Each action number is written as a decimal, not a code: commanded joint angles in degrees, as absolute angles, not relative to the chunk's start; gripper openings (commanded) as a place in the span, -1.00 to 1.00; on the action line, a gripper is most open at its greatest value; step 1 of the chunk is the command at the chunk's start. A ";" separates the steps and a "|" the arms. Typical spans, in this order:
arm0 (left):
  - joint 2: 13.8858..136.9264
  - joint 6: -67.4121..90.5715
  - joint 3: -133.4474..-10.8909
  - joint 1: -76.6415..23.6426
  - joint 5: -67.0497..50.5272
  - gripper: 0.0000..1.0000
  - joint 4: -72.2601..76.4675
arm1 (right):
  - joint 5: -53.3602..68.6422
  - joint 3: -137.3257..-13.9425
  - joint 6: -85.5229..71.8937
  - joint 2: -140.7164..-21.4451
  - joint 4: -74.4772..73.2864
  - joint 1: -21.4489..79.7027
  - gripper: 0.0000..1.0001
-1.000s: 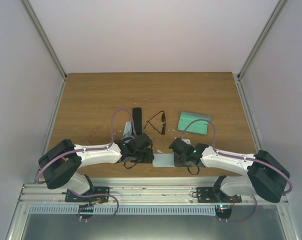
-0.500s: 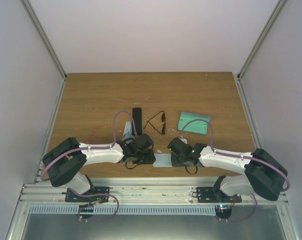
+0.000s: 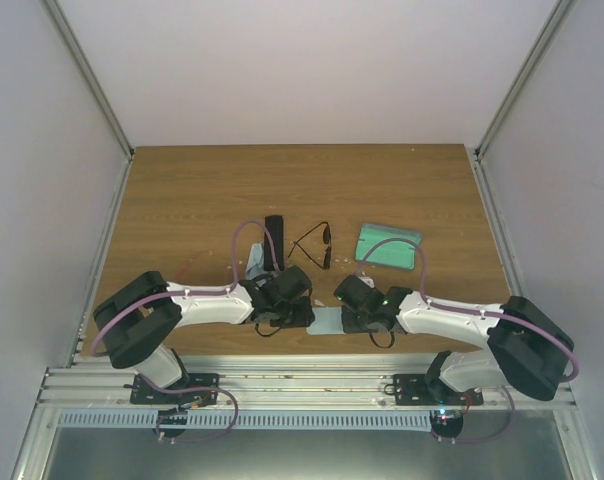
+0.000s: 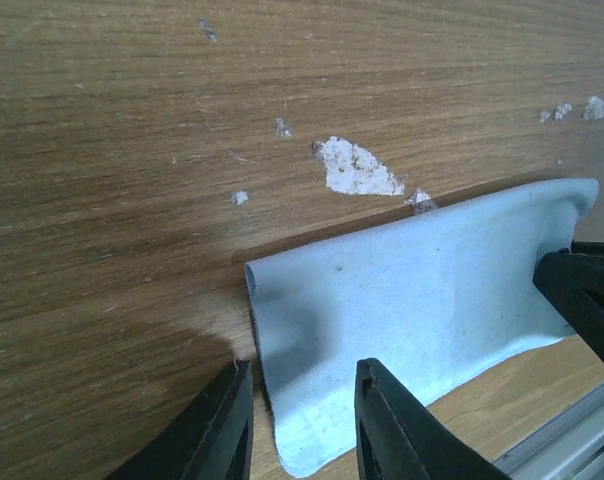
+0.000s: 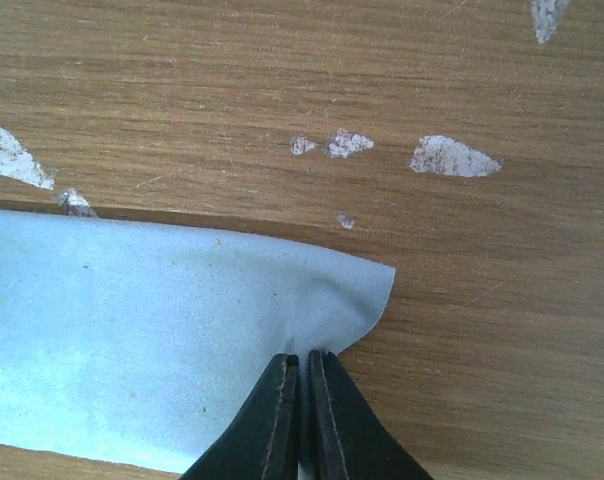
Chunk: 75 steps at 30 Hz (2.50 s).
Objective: Organize the sunglasses
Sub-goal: Pick up the glasses cleaning cloth from the center of the board, then place the glasses cleaning cloth in the sunglasses case.
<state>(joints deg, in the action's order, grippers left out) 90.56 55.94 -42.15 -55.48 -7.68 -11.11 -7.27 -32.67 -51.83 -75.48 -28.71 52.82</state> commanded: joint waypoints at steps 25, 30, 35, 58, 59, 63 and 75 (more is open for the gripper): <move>96.37 56.05 -43.64 -57.22 -4.66 -1.00 -13.87 | -8.28 -32.74 -53.84 -77.00 -30.03 53.70 -0.99; 94.17 53.87 -46.74 -57.21 -3.97 -1.00 -12.56 | -12.51 -35.68 -54.90 -75.06 -32.90 53.70 -0.99; 93.71 51.01 -52.80 -56.92 -3.58 -1.00 -13.32 | -16.43 -39.57 -54.21 -73.06 -36.20 53.04 -0.99; 115.15 38.69 -80.37 -46.46 -21.73 -1.00 -3.70 | -14.21 -45.09 -34.89 -72.55 -27.81 22.81 -0.99; 116.81 38.16 -82.40 -46.29 -22.17 -1.00 -4.14 | -13.99 -45.04 -34.39 -73.46 -26.81 21.17 -0.99; 121.89 36.51 -88.88 -45.75 -23.34 -1.00 -3.95 | -12.46 -45.66 -32.23 -77.32 -23.16 16.12 -0.99; 131.40 35.50 -99.10 -43.64 -26.48 -1.00 -7.54 | -9.33 -46.62 -30.18 -82.11 -20.44 10.45 -0.99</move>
